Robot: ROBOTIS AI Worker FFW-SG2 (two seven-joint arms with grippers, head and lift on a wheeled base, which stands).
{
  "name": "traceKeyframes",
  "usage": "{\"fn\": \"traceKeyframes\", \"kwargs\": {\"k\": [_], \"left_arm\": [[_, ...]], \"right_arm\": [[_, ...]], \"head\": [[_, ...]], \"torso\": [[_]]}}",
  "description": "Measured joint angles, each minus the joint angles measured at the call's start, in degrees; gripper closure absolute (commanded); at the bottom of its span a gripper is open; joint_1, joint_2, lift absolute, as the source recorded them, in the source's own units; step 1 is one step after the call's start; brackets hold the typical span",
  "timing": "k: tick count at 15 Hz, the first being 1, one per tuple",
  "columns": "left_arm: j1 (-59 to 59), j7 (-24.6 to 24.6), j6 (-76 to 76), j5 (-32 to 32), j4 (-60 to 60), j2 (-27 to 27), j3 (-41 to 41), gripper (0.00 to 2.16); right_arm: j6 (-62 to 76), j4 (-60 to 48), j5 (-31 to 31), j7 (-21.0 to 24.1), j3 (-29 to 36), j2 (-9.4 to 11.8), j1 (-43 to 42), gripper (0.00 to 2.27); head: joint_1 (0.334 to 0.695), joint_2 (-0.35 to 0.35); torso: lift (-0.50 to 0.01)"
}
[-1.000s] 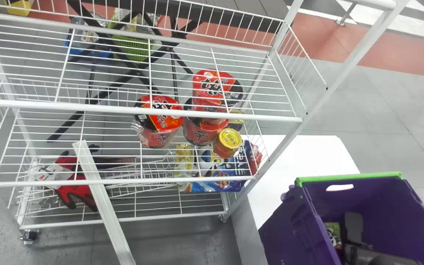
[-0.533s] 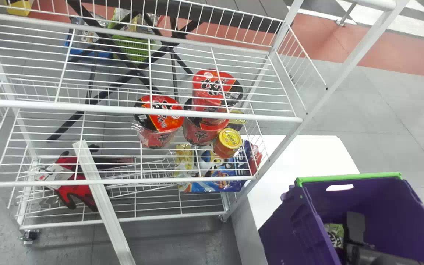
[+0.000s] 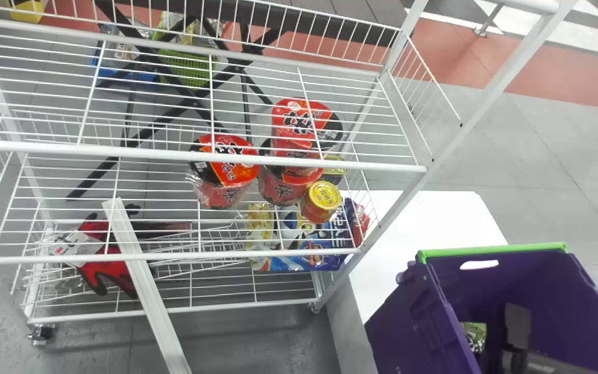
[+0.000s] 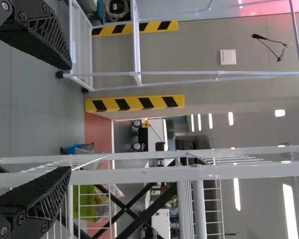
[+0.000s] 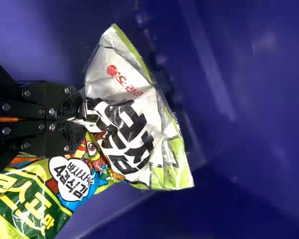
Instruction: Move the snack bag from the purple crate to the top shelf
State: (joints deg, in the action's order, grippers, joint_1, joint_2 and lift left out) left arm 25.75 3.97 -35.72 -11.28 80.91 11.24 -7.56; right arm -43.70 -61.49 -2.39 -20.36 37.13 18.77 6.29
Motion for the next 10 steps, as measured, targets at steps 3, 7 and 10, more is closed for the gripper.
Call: {"fn": "traceKeyframes", "kwargs": {"k": [3, 7, 10], "left_arm": [[0.0, -0.02, 0.0, 0.14, 0.05, -0.07, 0.0, 0.1], [0.0, -0.02, 0.0, 0.21, 0.1, -0.08, -0.16, 0.1], [0.16, -0.02, 0.0, 0.21, 0.1, -0.03, -0.4, 0.1]], "right_arm": [[-8.42, -9.96, 0.05, -1.88, 4.35, -2.61, 2.11, 2.01], [-25.06, -24.1, 2.2, -2.6, 9.84, -5.93, 3.18, 1.94], [-30.25, -29.82, 3.99, -4.32, 12.33, -7.32, 3.81, 1.94]], "head": [[0.695, -0.35], [0.695, -0.35], [0.695, -0.35]], "torso": [[-0.453], [-0.441], [-0.429]]}}
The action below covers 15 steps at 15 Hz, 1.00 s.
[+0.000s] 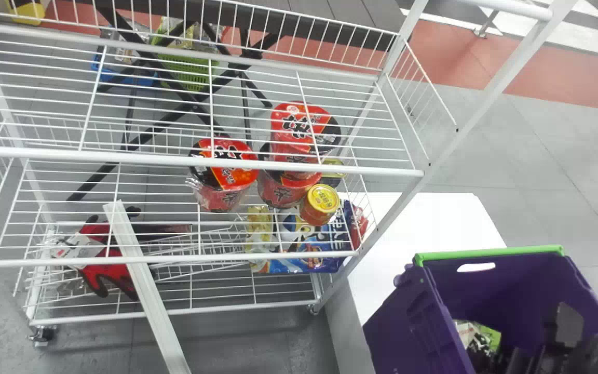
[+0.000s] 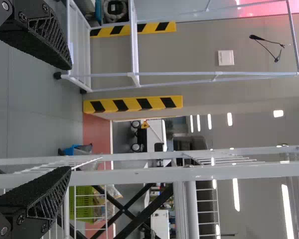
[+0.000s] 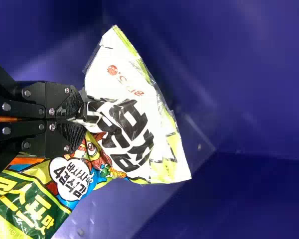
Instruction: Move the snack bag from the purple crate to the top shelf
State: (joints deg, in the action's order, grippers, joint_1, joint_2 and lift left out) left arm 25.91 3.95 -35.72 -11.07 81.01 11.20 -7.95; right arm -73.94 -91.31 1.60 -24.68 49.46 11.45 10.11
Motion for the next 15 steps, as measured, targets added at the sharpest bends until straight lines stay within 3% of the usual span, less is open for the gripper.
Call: {"fn": "traceKeyframes", "kwargs": {"k": [15], "left_arm": [[0.41, 0.0, -0.35, -0.18, 0.42, 0.13, 0.03, 0.1]], "right_arm": [[-0.24, -1.53, -0.19, -0.09, 1.05, -0.9, 0.62, 1.94]], "head": [[0.695, -0.35]], "torso": [[-0.369]]}}
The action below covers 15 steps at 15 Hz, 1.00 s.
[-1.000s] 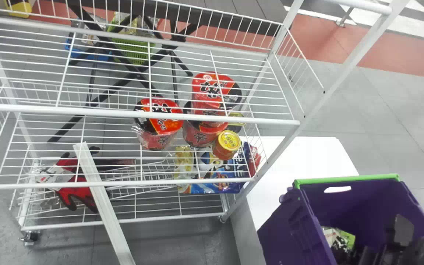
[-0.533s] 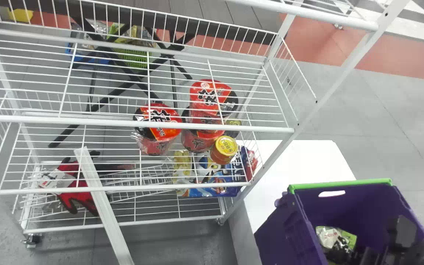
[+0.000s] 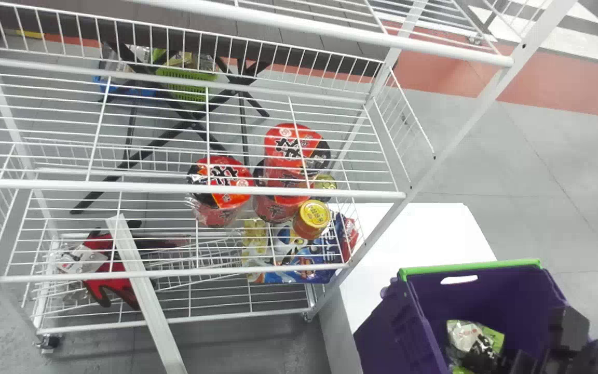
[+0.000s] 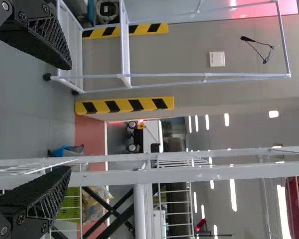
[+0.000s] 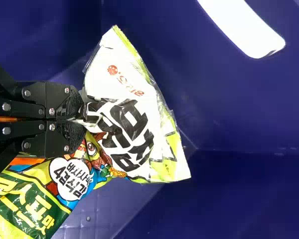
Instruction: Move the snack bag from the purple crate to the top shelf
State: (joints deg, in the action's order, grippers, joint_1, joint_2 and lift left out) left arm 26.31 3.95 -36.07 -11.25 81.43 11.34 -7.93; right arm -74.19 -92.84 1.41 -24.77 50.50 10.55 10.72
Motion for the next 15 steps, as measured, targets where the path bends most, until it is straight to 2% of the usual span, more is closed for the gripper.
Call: {"fn": "traceKeyframes", "kwargs": {"k": [15], "left_arm": [[-0.3, 0.0, 0.52, 0.26, 0.21, 0.15, 0.07, 0.1]], "right_arm": [[-2.17, -1.17, 0.35, -0.61, 0.12, 0.08, 0.0, 1.94]], "head": [[0.695, -0.35]], "torso": [[-0.309]]}}
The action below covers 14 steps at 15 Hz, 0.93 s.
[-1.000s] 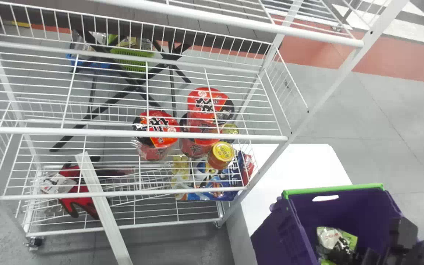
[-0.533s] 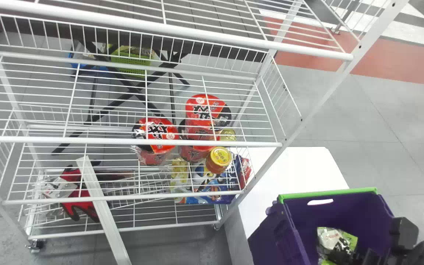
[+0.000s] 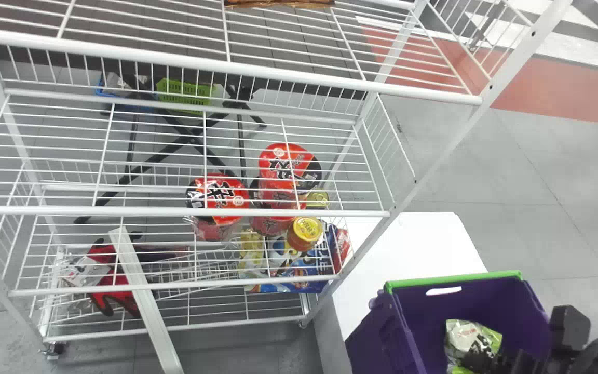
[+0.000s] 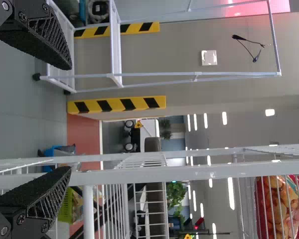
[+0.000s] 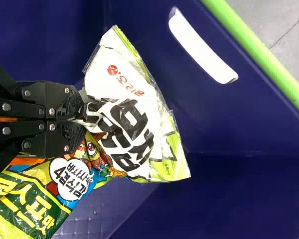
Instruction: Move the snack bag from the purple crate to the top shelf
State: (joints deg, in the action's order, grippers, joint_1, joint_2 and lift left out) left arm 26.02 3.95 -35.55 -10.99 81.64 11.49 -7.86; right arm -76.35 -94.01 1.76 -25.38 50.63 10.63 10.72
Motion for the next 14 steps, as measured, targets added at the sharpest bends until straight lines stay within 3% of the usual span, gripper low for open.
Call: {"fn": "traceKeyframes", "kwargs": {"k": [14], "left_arm": [[0.35, 0.0, -0.17, -0.15, -0.07, -0.1, -0.02, 0.1]], "right_arm": [[-0.07, -0.65, 0.09, -0.84, 0.36, -0.18, 0.09, 1.94]], "head": [[0.695, -0.35]], "torso": [[-0.254]]}}
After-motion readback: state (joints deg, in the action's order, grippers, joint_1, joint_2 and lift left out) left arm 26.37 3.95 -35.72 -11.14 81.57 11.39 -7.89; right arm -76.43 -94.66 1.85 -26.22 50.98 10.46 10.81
